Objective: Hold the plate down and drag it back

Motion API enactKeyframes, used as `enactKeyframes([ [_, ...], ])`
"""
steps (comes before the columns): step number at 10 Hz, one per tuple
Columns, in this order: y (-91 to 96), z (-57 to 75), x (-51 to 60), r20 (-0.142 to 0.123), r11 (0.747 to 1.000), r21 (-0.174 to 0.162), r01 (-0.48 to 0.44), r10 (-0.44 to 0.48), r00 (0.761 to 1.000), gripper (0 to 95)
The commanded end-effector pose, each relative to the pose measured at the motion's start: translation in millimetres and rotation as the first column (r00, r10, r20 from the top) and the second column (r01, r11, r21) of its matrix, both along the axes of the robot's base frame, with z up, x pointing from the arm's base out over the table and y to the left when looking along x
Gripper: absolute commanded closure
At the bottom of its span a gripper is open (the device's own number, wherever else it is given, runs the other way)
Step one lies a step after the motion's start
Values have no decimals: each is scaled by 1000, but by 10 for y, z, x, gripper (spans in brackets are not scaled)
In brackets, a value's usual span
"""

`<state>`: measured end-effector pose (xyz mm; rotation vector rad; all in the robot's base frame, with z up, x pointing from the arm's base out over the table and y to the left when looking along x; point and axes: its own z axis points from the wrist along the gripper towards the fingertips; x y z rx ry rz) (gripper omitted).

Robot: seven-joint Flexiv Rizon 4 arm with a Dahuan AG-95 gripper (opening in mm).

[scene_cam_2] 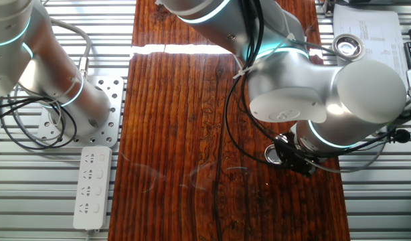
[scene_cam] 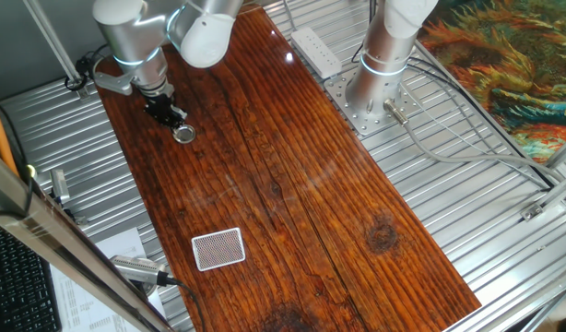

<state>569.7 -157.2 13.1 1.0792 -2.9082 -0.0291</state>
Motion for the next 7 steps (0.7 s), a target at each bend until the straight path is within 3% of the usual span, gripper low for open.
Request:
enactKeyframes([
  [1,-26,1,-9,1,1000,2,-4,4,1000,950],
  [7,-93,33,-31,0,1000,-5,-15,15,1000,950],
])
